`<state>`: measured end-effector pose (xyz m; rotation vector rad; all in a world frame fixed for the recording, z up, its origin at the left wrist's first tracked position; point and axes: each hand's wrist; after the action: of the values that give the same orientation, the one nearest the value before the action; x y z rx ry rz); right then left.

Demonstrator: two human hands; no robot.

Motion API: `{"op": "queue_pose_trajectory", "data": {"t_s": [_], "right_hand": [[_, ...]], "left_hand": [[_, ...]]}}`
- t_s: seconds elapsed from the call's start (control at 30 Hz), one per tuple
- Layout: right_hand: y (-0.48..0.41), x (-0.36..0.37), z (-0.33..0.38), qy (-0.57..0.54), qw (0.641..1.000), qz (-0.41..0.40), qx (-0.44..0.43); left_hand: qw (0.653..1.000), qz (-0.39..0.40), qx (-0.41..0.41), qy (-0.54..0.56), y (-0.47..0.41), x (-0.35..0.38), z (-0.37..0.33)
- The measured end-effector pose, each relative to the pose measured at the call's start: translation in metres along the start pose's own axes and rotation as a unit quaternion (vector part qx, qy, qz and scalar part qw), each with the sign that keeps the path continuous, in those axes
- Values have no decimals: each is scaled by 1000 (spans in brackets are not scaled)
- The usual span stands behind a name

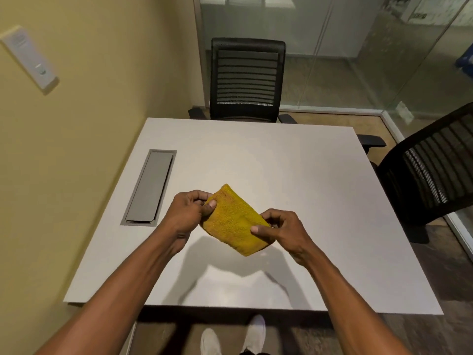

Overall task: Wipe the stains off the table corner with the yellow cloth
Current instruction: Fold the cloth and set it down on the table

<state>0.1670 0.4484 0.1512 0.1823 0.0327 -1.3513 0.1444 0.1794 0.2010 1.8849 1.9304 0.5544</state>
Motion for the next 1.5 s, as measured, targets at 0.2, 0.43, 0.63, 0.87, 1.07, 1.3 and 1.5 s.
{"op": "queue_pose_trajectory", "data": {"t_s": [0.2, 0.43, 0.63, 0.87, 1.07, 1.3, 1.5], "right_hand": [[-27, -23, -8, -34, 999, -19, 24], [-61, -41, -17, -25, 999, -29, 20], [-91, -24, -25, 36, 999, -21, 16], [-129, 17, -44, 87, 991, -92, 35], [-162, 65, -57, 158, 983, -79, 44], [-216, 116, -71, 145, 984, -82, 60], [-258, 147, -94, 186, 979, -72, 35]], "left_hand": [[991, -129, -29, -9, -29, 15, 7], [967, -248, -52, -26, -47, 20, 31], [962, -267, -54, -32, -60, -2, 35], [964, -243, -42, -103, -102, -37, 40], [948, -233, -13, -216, -150, -71, 45], [940, -223, -15, -259, -210, -118, 49], [930, -198, -11, -311, -258, -152, 62]]}}
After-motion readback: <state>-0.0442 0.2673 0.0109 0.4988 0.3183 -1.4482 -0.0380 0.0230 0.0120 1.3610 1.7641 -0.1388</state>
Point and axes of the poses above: each hand's wrist, its own y-axis away from the middle knuckle, its own x-axis out of the palm, z = x × y, and after that the axes turned 8 degrees about -x, right-handed
